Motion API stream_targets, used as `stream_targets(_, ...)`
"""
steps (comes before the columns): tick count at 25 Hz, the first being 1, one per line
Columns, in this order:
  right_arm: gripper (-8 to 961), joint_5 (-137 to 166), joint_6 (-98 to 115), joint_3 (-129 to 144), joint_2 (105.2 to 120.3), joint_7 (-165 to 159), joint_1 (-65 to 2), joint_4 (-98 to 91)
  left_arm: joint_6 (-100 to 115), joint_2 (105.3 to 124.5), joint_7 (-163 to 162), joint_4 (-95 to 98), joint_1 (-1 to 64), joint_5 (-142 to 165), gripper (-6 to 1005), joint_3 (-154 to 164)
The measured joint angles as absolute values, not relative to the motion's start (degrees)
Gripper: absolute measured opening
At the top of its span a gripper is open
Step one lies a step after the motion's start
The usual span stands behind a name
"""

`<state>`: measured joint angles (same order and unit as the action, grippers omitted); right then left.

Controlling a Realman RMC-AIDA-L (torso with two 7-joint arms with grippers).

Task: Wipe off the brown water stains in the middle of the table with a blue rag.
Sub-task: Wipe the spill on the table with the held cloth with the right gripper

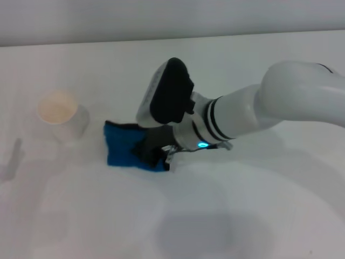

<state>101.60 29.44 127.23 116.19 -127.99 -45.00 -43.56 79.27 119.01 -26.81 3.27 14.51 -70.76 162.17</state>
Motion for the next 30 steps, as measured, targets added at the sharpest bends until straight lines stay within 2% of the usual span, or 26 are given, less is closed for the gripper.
stream_targets(10, 63, 100.8, 25.9, 122.4, 116.02, -127.9, -44.1, -38.8, 79.3, 119.01, -27.9, 3.2, 14.5, -70.8, 888, 162.1)
stream_targets(17, 63, 100.9, 26.5, 117.0, 115.30, -127.8, -44.3, -34.7, 79.3, 118.97, -28.0, 3.1, 14.5, -70.8, 888, 162.1)
stream_targets(30, 63, 107.0, 50.2, 96.4, 114.83, -112.4, -41.4, -36.2, 79.3, 118.91, -28.1, 2.8, 14.4, -70.9, 888, 162.1)
